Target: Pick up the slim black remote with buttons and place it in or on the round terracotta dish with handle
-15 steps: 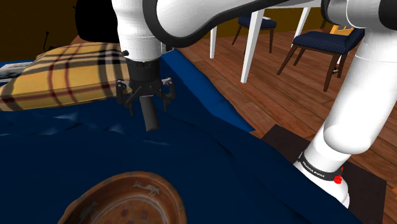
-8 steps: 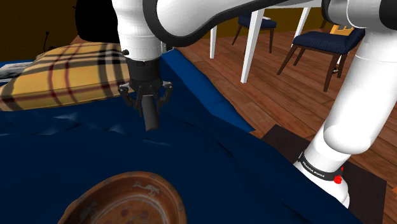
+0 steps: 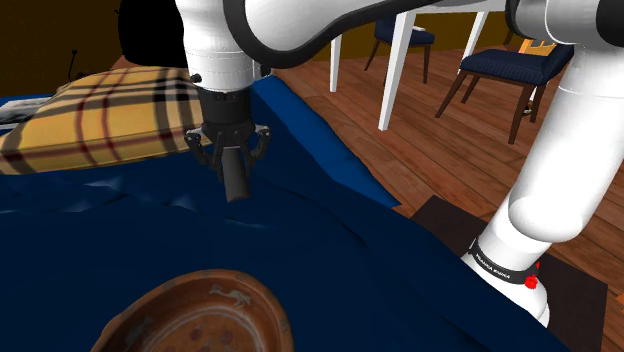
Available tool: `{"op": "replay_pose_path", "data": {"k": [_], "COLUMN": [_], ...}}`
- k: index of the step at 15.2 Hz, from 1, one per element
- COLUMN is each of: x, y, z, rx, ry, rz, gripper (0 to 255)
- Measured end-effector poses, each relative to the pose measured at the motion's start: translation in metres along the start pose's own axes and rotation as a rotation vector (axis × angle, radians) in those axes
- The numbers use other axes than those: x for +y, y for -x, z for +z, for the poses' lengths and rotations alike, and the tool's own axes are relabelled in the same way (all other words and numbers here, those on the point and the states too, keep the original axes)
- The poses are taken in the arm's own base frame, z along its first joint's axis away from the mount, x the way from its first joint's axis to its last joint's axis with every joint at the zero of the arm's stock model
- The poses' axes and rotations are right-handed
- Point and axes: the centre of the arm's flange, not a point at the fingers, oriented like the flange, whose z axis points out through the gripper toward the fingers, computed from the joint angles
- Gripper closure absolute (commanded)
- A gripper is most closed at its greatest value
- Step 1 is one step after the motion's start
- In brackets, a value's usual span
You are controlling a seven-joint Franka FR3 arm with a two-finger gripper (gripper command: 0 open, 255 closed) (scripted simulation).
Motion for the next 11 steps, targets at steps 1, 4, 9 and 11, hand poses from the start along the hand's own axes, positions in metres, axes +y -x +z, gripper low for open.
{"op": "replay_pose_path", "data": {"k": [1, 4, 9, 11], "x": [-0.001, -0.003, -0.004, -0.005], "y": [0.000, 0.001, 0.001, 0.000], "z": [-0.004, -0.020, -0.044, -0.055], "rx": [0.000, 0.000, -0.001, -0.001], "ry": [0.000, 0.000, 0.000, 0.000], "rz": [0.000, 0.000, 0.000, -0.001], "gripper": [255, 255, 255, 255]}}
